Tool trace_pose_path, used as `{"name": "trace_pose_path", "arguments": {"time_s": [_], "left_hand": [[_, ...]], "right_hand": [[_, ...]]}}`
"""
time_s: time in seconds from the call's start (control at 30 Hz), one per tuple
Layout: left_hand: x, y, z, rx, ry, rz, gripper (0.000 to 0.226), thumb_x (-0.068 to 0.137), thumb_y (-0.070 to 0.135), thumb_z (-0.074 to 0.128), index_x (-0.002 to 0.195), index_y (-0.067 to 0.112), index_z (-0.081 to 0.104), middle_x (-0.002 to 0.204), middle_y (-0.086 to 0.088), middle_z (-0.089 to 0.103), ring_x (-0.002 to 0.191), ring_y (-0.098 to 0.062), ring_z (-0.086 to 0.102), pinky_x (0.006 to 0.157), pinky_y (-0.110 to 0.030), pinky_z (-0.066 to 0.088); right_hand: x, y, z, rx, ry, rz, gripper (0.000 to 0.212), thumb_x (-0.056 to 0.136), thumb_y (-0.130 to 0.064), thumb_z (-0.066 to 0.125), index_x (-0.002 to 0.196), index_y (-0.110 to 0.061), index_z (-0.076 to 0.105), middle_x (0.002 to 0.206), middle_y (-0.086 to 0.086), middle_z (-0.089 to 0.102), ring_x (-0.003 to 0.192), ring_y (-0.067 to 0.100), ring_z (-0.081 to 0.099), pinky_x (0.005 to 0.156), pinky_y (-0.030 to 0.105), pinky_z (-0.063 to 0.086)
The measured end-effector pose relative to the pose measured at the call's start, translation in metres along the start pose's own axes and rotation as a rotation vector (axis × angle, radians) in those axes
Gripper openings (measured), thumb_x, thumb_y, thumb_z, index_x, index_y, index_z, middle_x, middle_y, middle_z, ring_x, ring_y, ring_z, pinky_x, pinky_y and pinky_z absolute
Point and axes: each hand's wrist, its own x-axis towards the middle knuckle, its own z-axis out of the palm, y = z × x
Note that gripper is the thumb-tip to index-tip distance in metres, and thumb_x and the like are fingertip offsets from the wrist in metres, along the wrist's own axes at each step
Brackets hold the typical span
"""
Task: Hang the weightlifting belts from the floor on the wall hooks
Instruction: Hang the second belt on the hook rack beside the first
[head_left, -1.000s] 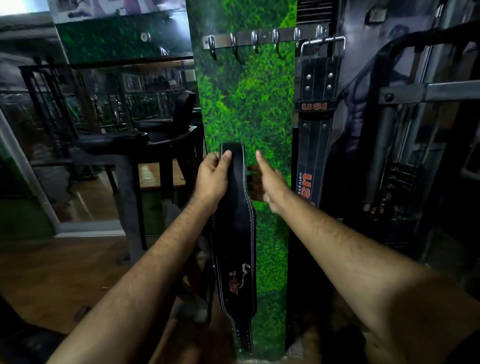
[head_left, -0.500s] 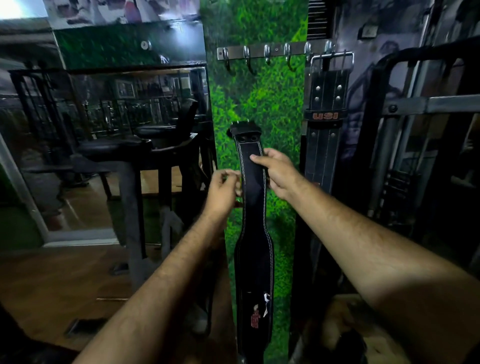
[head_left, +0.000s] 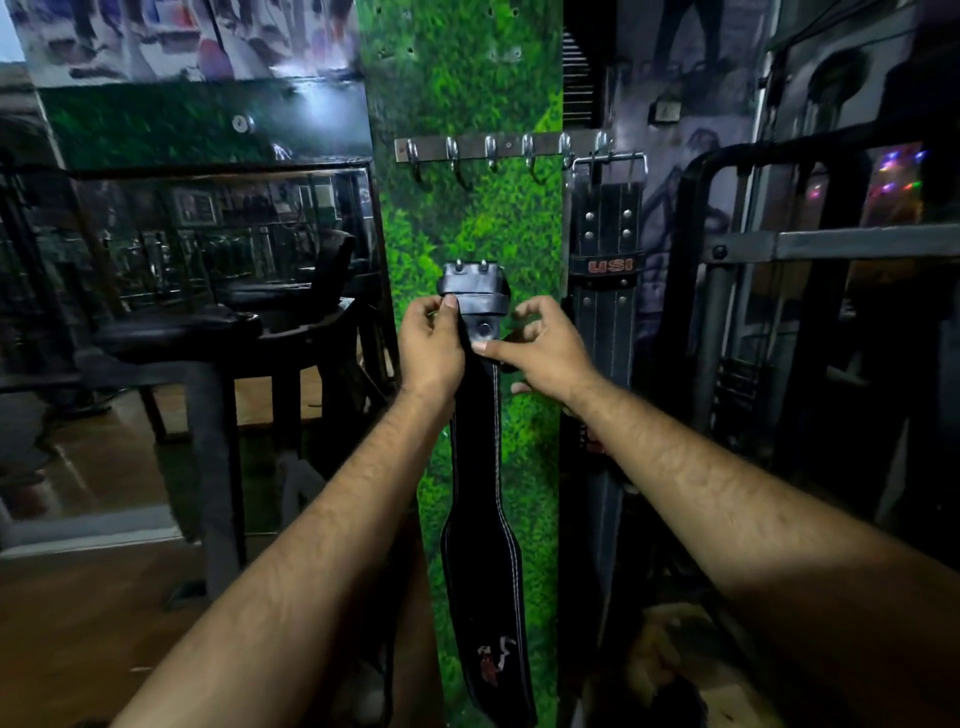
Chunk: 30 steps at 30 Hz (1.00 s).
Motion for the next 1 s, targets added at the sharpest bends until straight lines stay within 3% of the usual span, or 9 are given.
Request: {"name": "trace_pose_path", "arguments": {"time_s": [0.07,0.13,0.27,0.37,0.47,0.53,0.6,0.8,1.0], "left_hand": [[0.000,-0.001,0.007,0.000,0.032,0.007,0.014,0.100,0.014,0.054,0.104,0.002,0.059,0.082,0.003,0.058,0.072,-0.002,0.051,0.065,-0.011,0.042],[0.000,-0.002,0.013,0.021,0.034,0.013,0.021,0.100,0.013,0.053,0.109,-0.004,0.059,0.084,0.001,0.059,0.072,-0.001,0.052,0.065,-0.010,0.043],[-0.002,-0.002,0.029,0.072,0.006,0.040,0.022,0.100,0.015,0.052,0.110,-0.004,0.058,0.088,-0.003,0.062,0.075,-0.006,0.056,0.069,-0.018,0.046],[0.001,-0.007,0.045,0.115,-0.016,0.039,0.017,0.099,0.015,0.054,0.106,0.000,0.059,0.088,-0.004,0.060,0.077,-0.010,0.054,0.068,-0.018,0.046],[0.004,-0.012,0.063,0.159,0.022,0.072,0.012,0.090,0.024,0.062,0.098,0.018,0.057,0.088,-0.004,0.059,0.078,-0.017,0.056,0.072,-0.033,0.048],[0.007,-0.009,0.076,0.162,0.084,0.085,0.026,0.086,0.018,0.066,0.109,0.022,0.054,0.094,0.000,0.057,0.078,-0.015,0.056,0.072,-0.032,0.050],[0.013,-0.003,0.093,0.095,0.056,0.008,0.031,0.089,0.008,0.061,0.119,0.013,0.056,0.098,0.001,0.061,0.083,-0.014,0.059,0.076,-0.029,0.051],[0.032,0.001,0.134,0.003,-0.009,-0.052,0.013,0.100,0.016,0.053,0.100,0.009,0.064,0.087,-0.004,0.066,0.078,-0.016,0.062,0.073,-0.031,0.055],[0.054,0.001,0.166,-0.006,-0.048,-0.042,0.021,0.100,0.017,0.053,0.080,0.015,0.059,0.077,-0.004,0.061,0.075,-0.022,0.057,0.070,-0.035,0.049]], "right_hand": [[0.006,0.000,-0.005,-0.171,0.071,-0.048,0.088,0.063,-0.045,0.091,0.135,-0.028,0.044,0.127,0.000,0.058,0.102,0.016,0.062,0.081,0.041,0.060],[0.016,0.001,-0.010,-0.193,0.030,-0.086,0.085,0.064,-0.041,0.090,0.137,-0.024,0.051,0.134,-0.001,0.060,0.107,0.015,0.059,0.094,0.039,0.054],[0.029,-0.004,-0.020,0.115,-0.125,-0.060,0.012,0.084,-0.026,0.079,0.091,-0.021,0.071,0.086,-0.005,0.074,0.077,0.009,0.067,0.067,0.032,0.055],[0.044,0.000,-0.030,0.263,-0.073,-0.039,0.011,0.095,-0.023,0.066,0.086,-0.018,0.067,0.083,0.001,0.072,0.068,0.009,0.064,0.050,0.016,0.046],[0.062,0.009,-0.042,0.300,-0.050,-0.077,0.004,0.095,-0.015,0.065,0.096,-0.014,0.068,0.103,0.017,0.075,0.083,0.021,0.069,0.065,0.031,0.057],[0.073,0.016,-0.053,0.340,-0.082,-0.100,0.012,0.096,-0.007,0.063,0.096,-0.018,0.065,0.103,0.016,0.075,0.082,0.020,0.072,0.073,0.038,0.060],[0.082,0.024,-0.063,0.385,-0.129,-0.114,0.017,0.096,-0.004,0.061,0.106,-0.017,0.063,0.098,0.012,0.074,0.072,0.011,0.072,0.065,0.029,0.060],[0.115,0.038,-0.091,0.394,-0.126,-0.131,0.008,0.098,-0.009,0.060,0.105,-0.006,0.061,0.090,0.010,0.073,0.059,0.006,0.068,0.046,0.022,0.052],[0.151,0.041,-0.102,0.397,-0.033,-0.125,0.047,0.088,-0.033,0.067,0.127,-0.007,0.060,0.118,0.021,0.070,0.102,0.030,0.070,0.072,0.039,0.060]]}}
